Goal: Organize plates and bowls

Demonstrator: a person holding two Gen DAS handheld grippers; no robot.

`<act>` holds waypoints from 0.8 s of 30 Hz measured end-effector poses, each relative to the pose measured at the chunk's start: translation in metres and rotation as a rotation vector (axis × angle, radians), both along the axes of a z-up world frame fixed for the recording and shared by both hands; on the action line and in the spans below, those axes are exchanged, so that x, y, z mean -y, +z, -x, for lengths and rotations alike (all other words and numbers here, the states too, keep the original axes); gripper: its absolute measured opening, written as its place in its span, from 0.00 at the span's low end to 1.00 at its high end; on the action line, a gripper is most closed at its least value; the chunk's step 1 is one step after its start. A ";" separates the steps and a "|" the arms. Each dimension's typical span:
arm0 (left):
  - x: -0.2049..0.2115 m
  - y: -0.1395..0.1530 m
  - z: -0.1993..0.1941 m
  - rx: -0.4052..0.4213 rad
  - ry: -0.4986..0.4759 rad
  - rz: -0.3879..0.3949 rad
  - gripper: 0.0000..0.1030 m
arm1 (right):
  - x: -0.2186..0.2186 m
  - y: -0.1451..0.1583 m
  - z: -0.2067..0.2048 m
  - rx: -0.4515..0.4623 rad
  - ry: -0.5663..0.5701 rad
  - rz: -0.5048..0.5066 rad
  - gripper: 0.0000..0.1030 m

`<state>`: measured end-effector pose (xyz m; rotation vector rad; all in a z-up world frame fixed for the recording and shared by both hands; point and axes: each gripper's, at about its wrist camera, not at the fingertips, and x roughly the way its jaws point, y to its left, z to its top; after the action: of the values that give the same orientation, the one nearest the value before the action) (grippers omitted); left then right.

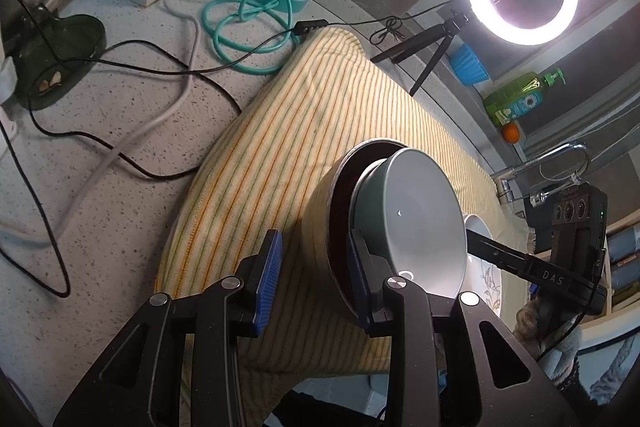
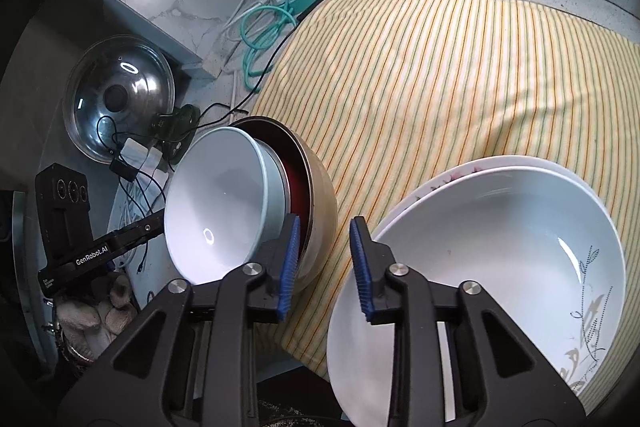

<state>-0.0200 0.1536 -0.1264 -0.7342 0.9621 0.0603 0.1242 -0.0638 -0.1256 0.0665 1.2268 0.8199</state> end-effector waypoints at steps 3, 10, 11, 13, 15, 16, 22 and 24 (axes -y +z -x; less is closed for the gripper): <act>-0.001 0.000 0.000 0.008 0.004 0.006 0.28 | -0.003 -0.003 0.000 -0.005 0.005 0.004 0.24; -0.003 -0.001 -0.001 0.000 0.010 -0.008 0.20 | -0.011 -0.005 0.000 -0.003 0.024 0.011 0.20; -0.003 -0.001 0.000 -0.002 0.008 -0.011 0.20 | -0.011 -0.006 0.000 -0.003 0.027 0.011 0.19; -0.002 -0.001 -0.001 -0.007 0.004 -0.028 0.21 | -0.014 -0.006 0.001 0.000 0.032 0.015 0.19; -0.001 -0.001 -0.003 -0.009 -0.002 -0.037 0.20 | -0.015 -0.007 0.001 0.002 0.040 0.021 0.18; -0.001 -0.001 -0.004 -0.012 -0.004 -0.039 0.20 | -0.016 -0.008 0.001 -0.001 0.043 0.024 0.16; 0.002 -0.007 -0.008 -0.013 -0.017 -0.009 0.13 | -0.018 -0.009 0.001 -0.002 0.047 0.029 0.15; 0.003 -0.006 -0.009 -0.010 -0.026 -0.010 0.08 | -0.018 -0.009 0.001 -0.002 0.048 0.029 0.15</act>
<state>-0.0107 0.1509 -0.1322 -0.7126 0.9804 0.0457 0.1232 -0.0457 -0.1350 0.0149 1.2457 0.8437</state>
